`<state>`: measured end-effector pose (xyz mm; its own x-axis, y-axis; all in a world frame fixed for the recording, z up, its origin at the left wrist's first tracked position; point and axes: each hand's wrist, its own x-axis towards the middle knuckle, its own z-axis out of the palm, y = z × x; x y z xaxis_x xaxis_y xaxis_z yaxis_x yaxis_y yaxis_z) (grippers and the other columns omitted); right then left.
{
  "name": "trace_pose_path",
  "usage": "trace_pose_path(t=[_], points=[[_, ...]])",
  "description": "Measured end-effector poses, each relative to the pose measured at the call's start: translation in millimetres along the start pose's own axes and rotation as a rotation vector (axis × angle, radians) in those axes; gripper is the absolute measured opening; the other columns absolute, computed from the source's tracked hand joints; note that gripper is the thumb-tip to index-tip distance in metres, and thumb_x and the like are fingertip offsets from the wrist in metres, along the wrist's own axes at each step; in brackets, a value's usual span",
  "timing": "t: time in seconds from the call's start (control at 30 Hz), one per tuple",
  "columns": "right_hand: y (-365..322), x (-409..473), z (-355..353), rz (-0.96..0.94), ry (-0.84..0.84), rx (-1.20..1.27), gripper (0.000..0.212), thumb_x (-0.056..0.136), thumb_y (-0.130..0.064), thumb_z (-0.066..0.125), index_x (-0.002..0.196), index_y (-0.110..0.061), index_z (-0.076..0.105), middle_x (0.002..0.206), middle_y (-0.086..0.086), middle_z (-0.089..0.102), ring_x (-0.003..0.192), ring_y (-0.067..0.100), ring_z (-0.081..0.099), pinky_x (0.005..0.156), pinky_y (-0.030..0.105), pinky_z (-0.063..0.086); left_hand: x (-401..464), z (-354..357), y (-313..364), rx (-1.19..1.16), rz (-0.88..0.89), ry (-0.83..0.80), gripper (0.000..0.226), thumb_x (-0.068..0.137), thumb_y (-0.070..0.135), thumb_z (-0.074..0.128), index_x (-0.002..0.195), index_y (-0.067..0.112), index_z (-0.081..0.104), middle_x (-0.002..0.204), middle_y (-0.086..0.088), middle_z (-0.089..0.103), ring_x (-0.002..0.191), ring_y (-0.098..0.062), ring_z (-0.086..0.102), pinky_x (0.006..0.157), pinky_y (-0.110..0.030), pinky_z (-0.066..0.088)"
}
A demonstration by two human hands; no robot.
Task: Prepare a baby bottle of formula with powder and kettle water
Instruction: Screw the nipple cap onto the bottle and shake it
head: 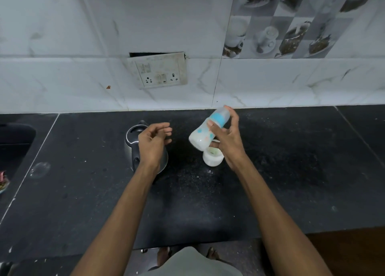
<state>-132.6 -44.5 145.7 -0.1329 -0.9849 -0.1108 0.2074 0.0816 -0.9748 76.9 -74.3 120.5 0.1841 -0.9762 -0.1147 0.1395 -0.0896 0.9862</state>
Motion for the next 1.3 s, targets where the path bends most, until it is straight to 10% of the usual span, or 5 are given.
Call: trace_pose_path(t=[0.3, 0.7, 0.97, 1.3], points=[[14.0, 2.5, -0.4, 0.033, -0.063, -0.181, 0.068, 0.089, -0.015, 0.081, 0.143, -0.034, 0.044, 0.108, 0.004, 0.072, 0.095, 0.018, 0.077, 0.067, 0.033, 0.064, -6.0, 8.5, -4.7, 0.023, -0.020, -0.003, 0.031, 0.100, -0.009, 0.050, 0.111, 0.009, 0.072, 0.097, -0.008, 0.074, 0.088, -0.015, 0.070, 0.073, -0.027, 0.061], [15.9, 3.7, -6.0, -0.060, -0.216, -0.376, 0.074, 0.090, -0.021, 0.082, 0.145, -0.042, 0.037, 0.136, 0.003, 0.057, 0.114, 0.021, 0.069, 0.095, 0.043, 0.061, -15.3, 9.2, -11.1, 0.068, -0.057, 0.012, 0.028, 0.105, -0.004, 0.046, 0.113, 0.007, 0.070, 0.099, -0.009, 0.075, 0.088, -0.015, 0.073, 0.075, -0.026, 0.061], [12.1, 0.9, -12.3, -0.094, 0.043, -0.176, 0.071, 0.086, -0.024, 0.086, 0.138, -0.041, 0.040, 0.131, 0.013, 0.060, 0.111, 0.031, 0.071, 0.086, 0.057, 0.062, -18.1, 11.3, -12.2, 0.068, -0.073, 0.020, 0.028, 0.104, -0.005, 0.047, 0.113, 0.007, 0.071, 0.099, -0.009, 0.076, 0.089, -0.016, 0.073, 0.076, -0.027, 0.062], [17.9, -10.2, -10.0, -0.084, -0.164, -0.297, 0.074, 0.089, -0.013, 0.081, 0.146, -0.036, 0.039, 0.128, -0.002, 0.057, 0.104, 0.010, 0.071, 0.083, 0.033, 0.063, -20.7, 12.1, -12.7, 0.081, -0.093, 0.019, 0.030, 0.104, -0.005, 0.045, 0.107, 0.010, 0.071, 0.101, -0.009, 0.075, 0.093, -0.017, 0.072, 0.073, -0.025, 0.059]])
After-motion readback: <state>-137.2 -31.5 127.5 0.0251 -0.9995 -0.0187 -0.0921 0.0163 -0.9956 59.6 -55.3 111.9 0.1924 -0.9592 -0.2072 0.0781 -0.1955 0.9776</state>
